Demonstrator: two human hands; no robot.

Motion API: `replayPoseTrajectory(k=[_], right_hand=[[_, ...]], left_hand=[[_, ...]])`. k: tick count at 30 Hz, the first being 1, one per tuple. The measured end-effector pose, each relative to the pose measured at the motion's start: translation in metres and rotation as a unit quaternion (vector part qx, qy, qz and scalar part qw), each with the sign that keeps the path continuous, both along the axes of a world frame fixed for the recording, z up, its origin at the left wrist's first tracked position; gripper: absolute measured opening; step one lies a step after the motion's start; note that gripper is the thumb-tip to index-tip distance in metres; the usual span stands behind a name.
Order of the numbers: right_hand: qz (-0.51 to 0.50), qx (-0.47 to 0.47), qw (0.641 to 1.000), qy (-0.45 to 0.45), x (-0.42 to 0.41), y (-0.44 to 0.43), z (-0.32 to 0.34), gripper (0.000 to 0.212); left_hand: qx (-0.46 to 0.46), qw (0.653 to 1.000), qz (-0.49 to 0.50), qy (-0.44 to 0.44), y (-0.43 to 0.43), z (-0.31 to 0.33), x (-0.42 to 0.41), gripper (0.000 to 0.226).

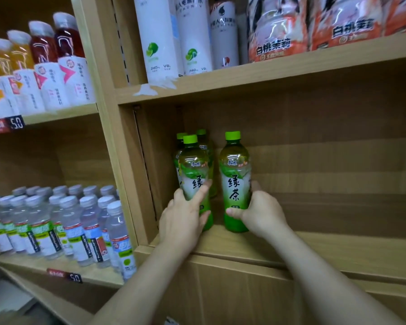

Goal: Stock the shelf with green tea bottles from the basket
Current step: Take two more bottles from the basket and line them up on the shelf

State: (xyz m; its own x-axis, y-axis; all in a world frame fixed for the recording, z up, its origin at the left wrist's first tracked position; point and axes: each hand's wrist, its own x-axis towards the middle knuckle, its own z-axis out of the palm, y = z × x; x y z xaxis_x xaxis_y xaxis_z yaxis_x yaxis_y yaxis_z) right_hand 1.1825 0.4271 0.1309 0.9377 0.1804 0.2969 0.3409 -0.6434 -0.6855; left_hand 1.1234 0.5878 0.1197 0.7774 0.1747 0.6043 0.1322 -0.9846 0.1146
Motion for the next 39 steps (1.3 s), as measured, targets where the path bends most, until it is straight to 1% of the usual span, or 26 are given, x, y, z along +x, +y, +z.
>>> replayPoseTrajectory(k=[2,4,8,10,12,14,16,18,20,21,22,24,25,26,27,29,31,32,33,34,35,36,37,39], right_hand=[[0.003,0.007,1.000,0.015,0.010,0.006,0.003,0.067],[-0.004,0.027,0.999,0.032,0.020,0.013,0.005,0.065],[-0.019,0.036,0.998,0.045,0.037,0.026,0.004,0.063],[-0.019,0.040,0.998,0.040,0.044,0.031,0.004,0.064],[-0.024,0.041,0.998,0.032,0.051,0.033,0.003,0.064],[-0.033,0.059,0.998,0.020,0.056,0.034,0.002,0.065],[-0.047,0.084,0.995,0.009,0.058,0.036,-0.001,0.066],[-0.055,0.096,0.994,-0.001,0.061,0.038,-0.004,0.060],[-0.058,0.095,0.994,-0.019,0.066,0.040,-0.008,0.052],[-0.056,0.104,0.993,-0.025,0.069,0.040,-0.010,0.048],[-0.051,0.123,0.991,-0.024,0.072,0.040,-0.012,0.044],[-0.027,0.177,0.984,-0.011,0.078,0.036,-0.016,0.035],[-0.011,0.207,0.978,-0.001,0.082,0.034,-0.018,0.031],[0.003,0.243,0.970,0.012,0.087,0.031,-0.019,0.028],[0.016,0.283,0.958,0.030,0.091,0.028,-0.019,0.028],[0.030,0.357,0.932,0.065,0.100,0.027,-0.018,0.034],[0.034,0.402,0.910,0.093,0.105,0.027,-0.016,0.032],[0.036,0.420,0.901,0.103,0.107,0.028,-0.015,0.029],[0.042,0.435,0.892,0.113,0.108,0.028,-0.015,0.026],[0.053,0.445,0.886,0.123,0.109,0.028,-0.015,0.023],[0.064,0.452,0.879,0.134,0.109,0.029,-0.014,0.019],[0.073,0.459,0.873,0.146,0.108,0.029,-0.013,0.015],[0.079,0.463,0.869,0.155,0.109,0.028,-0.012,0.018],[0.079,0.462,0.867,0.169,0.109,0.027,-0.010,0.032]], left_hand=[[-0.025,1.000,-0.002,0.001,0.007,0.001,0.004,0.065],[-0.030,0.999,0.008,0.010,0.017,0.000,0.008,0.060],[-0.001,0.998,0.039,0.055,0.033,0.002,0.013,0.054],[0.034,0.995,0.050,0.073,0.036,0.005,0.012,0.052],[0.106,0.988,0.067,0.093,0.037,0.010,0.010,0.050],[0.174,0.974,0.090,0.118,0.034,0.013,0.006,0.053],[0.198,0.967,0.098,0.130,0.030,0.014,0.002,0.055],[0.189,0.972,0.077,0.119,0.021,0.013,0.004,0.050],[0.154,0.984,0.004,0.089,0.004,0.011,0.014,0.051],[0.108,0.991,-0.047,0.068,-0.005,0.012,0.024,0.052],[0.039,0.993,-0.098,0.061,-0.013,0.010,0.038,0.054],[-0.136,0.974,-0.167,0.066,-0.027,0.008,0.068,0.051],[-0.215,0.959,-0.178,0.055,-0.034,0.007,0.082,0.045],[-0.268,0.946,-0.177,0.039,-0.039,0.006,0.094,0.039],[-0.291,0.940,-0.174,0.031,-0.043,0.004,0.102,0.037],[-0.294,0.939,-0.173,0.045,-0.049,0.001,0.112,0.040],[-0.258,0.950,-0.159,0.072,-0.049,0.003,0.118,0.040],[-0.212,0.965,-0.134,0.078,-0.047,0.007,0.122,0.037],[-0.139,0.983,-0.092,0.080,-0.046,0.014,0.127,0.032],[-0.046,0.995,-0.043,0.083,-0.044,0.021,0.132,0.025],[0.054,0.994,0.003,0.091,-0.043,0.027,0.137,0.020],[0.149,0.982,0.040,0.113,-0.042,0.032,0.143,0.018],[0.230,0.960,0.065,0.146,-0.040,0.035,0.149,0.021],[0.351,0.905,0.098,0.221,-0.032,0.035,0.161,0.036]])
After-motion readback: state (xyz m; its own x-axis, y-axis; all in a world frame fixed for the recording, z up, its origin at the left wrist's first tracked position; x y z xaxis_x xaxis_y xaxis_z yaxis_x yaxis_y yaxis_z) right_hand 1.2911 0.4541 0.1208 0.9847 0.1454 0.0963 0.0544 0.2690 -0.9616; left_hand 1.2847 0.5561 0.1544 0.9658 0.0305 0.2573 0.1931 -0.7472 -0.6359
